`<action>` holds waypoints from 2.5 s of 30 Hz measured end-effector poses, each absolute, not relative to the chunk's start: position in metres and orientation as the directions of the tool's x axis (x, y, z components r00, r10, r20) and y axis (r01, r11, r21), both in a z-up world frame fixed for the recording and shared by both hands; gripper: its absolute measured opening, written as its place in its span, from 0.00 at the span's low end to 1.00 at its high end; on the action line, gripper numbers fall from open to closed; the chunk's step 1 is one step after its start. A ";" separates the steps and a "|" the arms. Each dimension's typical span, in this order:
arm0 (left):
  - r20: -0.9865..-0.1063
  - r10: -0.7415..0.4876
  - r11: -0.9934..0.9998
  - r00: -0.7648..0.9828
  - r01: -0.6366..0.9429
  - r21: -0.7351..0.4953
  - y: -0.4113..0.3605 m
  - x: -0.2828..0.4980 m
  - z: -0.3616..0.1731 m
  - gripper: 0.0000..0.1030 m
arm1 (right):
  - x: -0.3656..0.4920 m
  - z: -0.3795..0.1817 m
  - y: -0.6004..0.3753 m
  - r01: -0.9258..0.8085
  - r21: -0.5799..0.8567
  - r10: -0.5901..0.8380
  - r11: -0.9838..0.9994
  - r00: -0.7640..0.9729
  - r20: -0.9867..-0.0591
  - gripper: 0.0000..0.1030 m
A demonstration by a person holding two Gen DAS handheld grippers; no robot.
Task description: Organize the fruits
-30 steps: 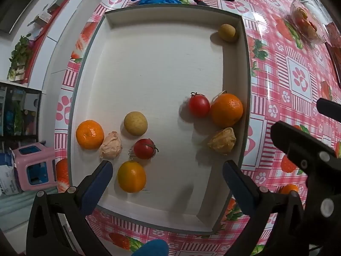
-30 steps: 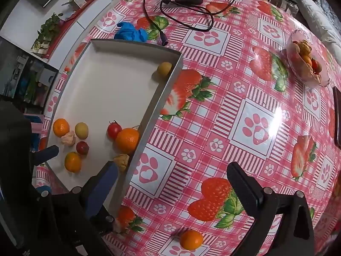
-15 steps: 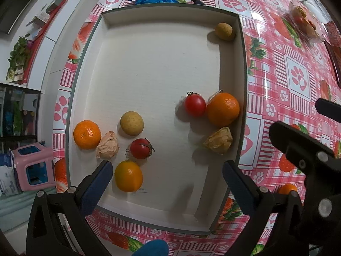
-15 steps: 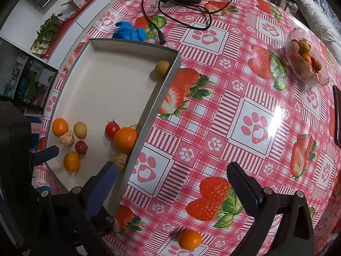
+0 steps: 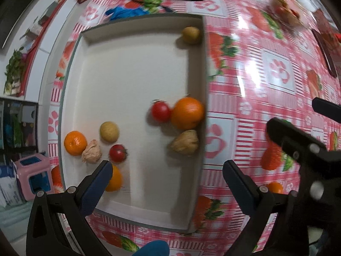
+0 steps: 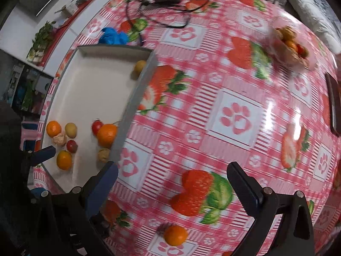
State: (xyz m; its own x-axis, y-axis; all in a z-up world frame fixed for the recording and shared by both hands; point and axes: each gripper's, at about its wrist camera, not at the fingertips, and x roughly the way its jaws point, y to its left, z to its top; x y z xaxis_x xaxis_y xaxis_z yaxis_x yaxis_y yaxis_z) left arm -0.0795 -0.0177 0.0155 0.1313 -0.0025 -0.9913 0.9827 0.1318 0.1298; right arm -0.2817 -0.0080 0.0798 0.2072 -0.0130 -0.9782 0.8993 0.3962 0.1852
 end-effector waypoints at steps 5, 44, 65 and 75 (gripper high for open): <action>-0.994 -0.017 0.064 0.104 0.993 0.103 -0.022 -0.124 0.024 1.00 | -0.348 0.077 -0.002 0.942 0.139 -0.048 0.305 0.161 -0.986 1.00; -0.816 -0.577 -0.033 -0.021 0.999 -0.003 -0.055 -0.471 0.007 1.00 | -0.578 0.030 0.149 0.999 -0.005 -0.062 -0.032 -0.007 -0.998 1.00; -0.818 -0.575 -0.033 -0.022 0.999 -0.003 -0.056 -0.470 0.006 1.00 | -0.573 0.034 0.152 0.997 -0.007 -0.135 -0.077 -0.017 -0.991 1.00; -0.818 -0.575 -0.033 -0.022 0.999 -0.003 -0.056 -0.470 0.006 1.00 | -0.574 0.033 0.152 0.996 -0.009 -0.123 -0.086 -0.020 -0.992 1.00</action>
State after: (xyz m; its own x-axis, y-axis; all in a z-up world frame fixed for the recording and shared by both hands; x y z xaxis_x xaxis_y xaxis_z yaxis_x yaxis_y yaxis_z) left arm -0.4704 -0.0562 0.0064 -0.0218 -0.5747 -0.8181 0.9994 -0.0333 -0.0033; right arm -0.5740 0.1519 0.0325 -0.0199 -0.1228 -0.9922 0.9962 -0.0861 -0.0093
